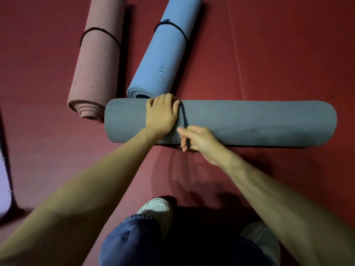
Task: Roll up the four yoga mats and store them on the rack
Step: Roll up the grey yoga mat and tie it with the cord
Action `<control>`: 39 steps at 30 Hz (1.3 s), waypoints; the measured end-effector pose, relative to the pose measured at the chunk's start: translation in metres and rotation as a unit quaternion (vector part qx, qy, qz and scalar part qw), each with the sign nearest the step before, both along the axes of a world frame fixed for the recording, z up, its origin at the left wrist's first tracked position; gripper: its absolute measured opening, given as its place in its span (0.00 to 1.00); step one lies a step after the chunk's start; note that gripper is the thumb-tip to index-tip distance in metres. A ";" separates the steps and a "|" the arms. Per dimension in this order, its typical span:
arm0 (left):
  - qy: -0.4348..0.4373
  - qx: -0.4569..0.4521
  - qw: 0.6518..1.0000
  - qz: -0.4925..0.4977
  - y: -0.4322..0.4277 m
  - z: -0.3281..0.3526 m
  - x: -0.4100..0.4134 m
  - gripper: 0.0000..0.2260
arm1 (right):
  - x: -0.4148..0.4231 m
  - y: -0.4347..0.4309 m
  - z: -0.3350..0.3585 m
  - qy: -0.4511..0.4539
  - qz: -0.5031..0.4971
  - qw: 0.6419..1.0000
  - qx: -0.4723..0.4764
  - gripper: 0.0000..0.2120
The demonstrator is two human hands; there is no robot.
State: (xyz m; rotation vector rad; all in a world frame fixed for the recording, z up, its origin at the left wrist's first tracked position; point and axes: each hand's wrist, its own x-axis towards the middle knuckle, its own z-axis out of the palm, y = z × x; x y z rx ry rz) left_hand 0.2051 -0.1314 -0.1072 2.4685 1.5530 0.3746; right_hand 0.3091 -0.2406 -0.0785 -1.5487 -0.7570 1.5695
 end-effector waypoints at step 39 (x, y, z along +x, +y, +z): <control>-0.040 0.029 0.997 0.053 -0.069 0.016 -0.017 0.21 | 0.075 -0.012 0.041 0.153 -0.238 0.958 -0.038 0.07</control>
